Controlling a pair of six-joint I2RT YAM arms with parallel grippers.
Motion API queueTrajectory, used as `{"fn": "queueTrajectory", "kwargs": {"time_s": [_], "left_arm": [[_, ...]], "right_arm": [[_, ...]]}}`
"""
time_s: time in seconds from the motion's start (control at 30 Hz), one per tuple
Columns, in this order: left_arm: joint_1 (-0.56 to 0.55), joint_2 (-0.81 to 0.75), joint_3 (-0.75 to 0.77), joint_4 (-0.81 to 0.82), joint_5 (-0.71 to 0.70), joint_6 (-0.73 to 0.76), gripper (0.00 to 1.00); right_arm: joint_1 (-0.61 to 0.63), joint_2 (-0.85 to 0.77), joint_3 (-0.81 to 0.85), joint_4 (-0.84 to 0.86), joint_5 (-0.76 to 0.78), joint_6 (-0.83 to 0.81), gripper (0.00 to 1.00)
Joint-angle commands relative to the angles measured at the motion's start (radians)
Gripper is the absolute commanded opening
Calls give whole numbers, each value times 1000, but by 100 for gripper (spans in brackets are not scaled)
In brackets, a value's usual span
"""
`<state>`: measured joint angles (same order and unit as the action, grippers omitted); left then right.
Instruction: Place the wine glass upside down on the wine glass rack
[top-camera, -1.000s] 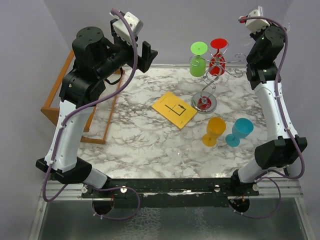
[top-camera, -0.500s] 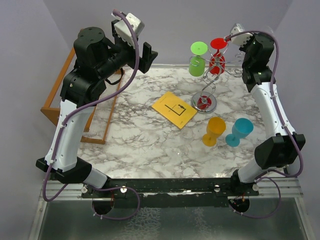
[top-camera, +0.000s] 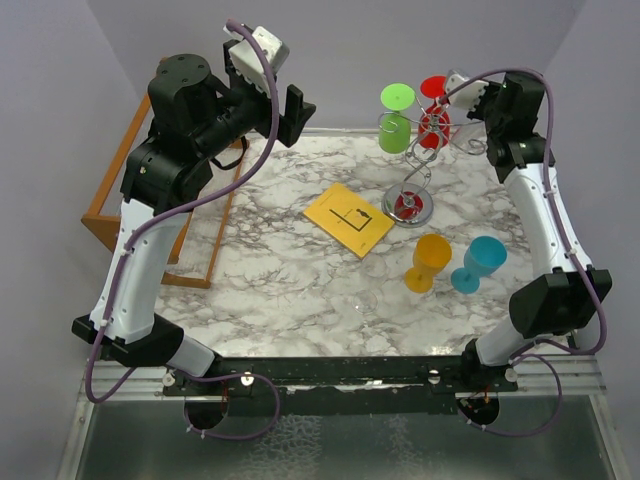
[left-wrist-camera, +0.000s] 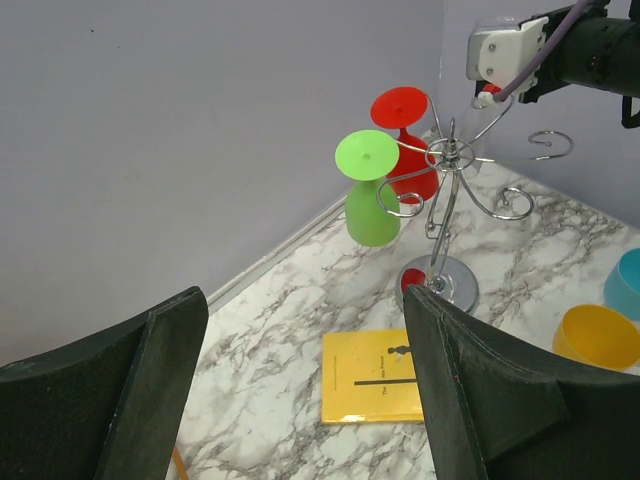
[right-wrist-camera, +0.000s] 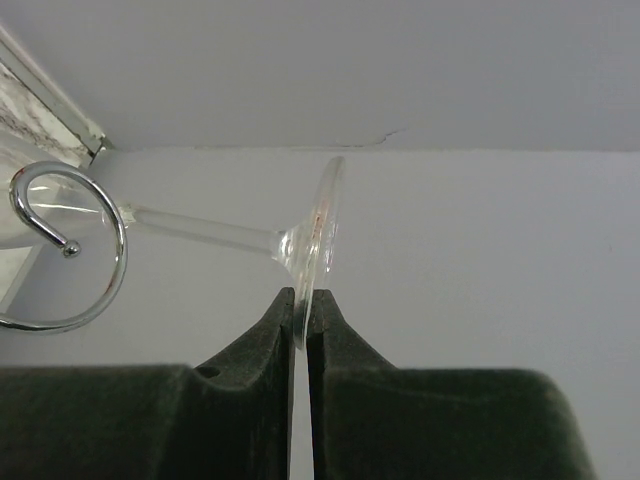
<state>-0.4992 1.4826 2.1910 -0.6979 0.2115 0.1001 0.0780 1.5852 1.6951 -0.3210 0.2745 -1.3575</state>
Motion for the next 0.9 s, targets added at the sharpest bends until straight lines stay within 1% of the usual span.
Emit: {"fn": "queueTrajectory", "kwargs": {"time_s": [0.0, 0.27, 0.47, 0.87], "left_arm": [[4, -1, 10, 1, -3, 0, 82], [5, -1, 12, -1, -6, 4, 82], [5, -2, 12, -2, -6, 4, 82], [8, 6, 15, -2, -8, 5, 82]], "right_arm": [[-3, 1, 56, -73, -87, -74, 3], [-3, 17, 63, -113, -155, -146, 2], [-3, 53, 94, -127, -167, -194, 1], [-3, 71, 159, -274, -277, -221, 1]]}}
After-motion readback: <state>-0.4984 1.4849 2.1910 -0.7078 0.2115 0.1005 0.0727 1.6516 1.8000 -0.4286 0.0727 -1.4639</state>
